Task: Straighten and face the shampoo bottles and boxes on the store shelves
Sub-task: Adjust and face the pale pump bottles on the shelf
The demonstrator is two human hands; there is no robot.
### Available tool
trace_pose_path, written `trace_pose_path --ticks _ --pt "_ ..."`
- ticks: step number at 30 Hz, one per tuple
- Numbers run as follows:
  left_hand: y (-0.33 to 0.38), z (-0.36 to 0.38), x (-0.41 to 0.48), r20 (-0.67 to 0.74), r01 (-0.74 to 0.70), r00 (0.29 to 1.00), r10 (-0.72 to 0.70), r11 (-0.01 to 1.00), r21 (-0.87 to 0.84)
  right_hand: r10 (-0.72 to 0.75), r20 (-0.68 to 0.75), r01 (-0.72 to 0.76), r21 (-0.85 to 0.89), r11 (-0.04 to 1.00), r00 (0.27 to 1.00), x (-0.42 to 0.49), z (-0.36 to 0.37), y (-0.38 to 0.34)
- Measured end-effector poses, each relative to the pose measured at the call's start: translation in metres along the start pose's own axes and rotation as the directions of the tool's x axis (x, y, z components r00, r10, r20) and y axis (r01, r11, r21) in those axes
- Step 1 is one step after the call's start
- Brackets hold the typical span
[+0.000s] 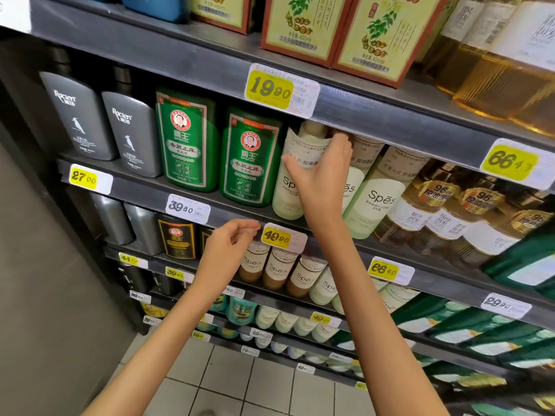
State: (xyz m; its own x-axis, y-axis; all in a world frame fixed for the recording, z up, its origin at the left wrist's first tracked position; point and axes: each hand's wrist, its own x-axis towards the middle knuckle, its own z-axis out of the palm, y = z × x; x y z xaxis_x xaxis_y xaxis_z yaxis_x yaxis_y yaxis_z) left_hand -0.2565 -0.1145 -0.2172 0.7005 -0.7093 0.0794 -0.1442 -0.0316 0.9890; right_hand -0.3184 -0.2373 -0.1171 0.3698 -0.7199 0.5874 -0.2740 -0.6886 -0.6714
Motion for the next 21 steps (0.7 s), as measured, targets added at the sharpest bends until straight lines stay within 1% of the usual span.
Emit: trace_pose_path --ticks 3,4,9,11,13,15,17,18,19,20,21 --pt "0.001 0.002 -0.002 0.013 0.0 1.0 -0.001 1.0 0.021 -0.098 0.005 0.098 0.014 0.995 0.995 -0.009 -0.005 -0.003" --pt "0.001 0.002 -0.002 0.012 0.002 1.0 -0.002 1.0 0.026 -0.111 0.016 0.11 0.027 0.994 0.994 -0.012 -0.005 -0.003" --pt "0.004 0.0 -0.006 -0.026 -0.005 1.0 0.005 1.0 0.003 -0.09 0.067 0.075 0.2 0.977 0.994 -0.03 -0.008 0.005" --pt "0.004 -0.002 -0.008 -0.014 0.008 1.0 -0.008 1.0 0.013 -0.067 0.053 0.054 0.216 0.975 0.996 -0.036 -0.008 0.007" --pt "0.003 -0.002 -0.012 0.007 0.03 1.0 -0.031 0.999 0.037 -0.03 0.023 0.025 0.187 0.982 0.999 -0.041 -0.007 0.007" --pt "0.003 0.001 -0.019 0.016 0.031 0.999 -0.032 0.998 0.063 -0.045 -0.007 0.045 0.169 0.985 0.999 -0.047 -0.008 0.005" --pt "0.003 0.004 -0.028 0.016 0.02 1.0 -0.022 0.996 0.083 -0.05 -0.04 0.058 0.215 0.975 0.998 -0.053 -0.013 0.002" --pt "0.004 0.006 -0.033 0.015 0.013 1.0 -0.014 0.995 0.1 -0.032 -0.061 0.046 0.254 0.966 0.998 -0.056 -0.016 -0.001" --pt "0.004 0.009 -0.038 0.016 0.005 1.0 -0.007 0.992 0.124 0.018 -0.067 0.004 0.317 0.948 0.998 -0.058 -0.02 -0.004" --pt "0.005 0.013 -0.044 0.02 0.001 1.0 -0.004 0.99 0.142 0.101 -0.045 -0.074 0.407 0.91 0.994 -0.06 -0.023 -0.007" --pt "0.005 0.017 -0.05 0.024 0.009 1.0 -0.013 0.991 0.137 0.196 0.006 -0.172 0.504 0.846 0.981 -0.063 -0.025 -0.008"
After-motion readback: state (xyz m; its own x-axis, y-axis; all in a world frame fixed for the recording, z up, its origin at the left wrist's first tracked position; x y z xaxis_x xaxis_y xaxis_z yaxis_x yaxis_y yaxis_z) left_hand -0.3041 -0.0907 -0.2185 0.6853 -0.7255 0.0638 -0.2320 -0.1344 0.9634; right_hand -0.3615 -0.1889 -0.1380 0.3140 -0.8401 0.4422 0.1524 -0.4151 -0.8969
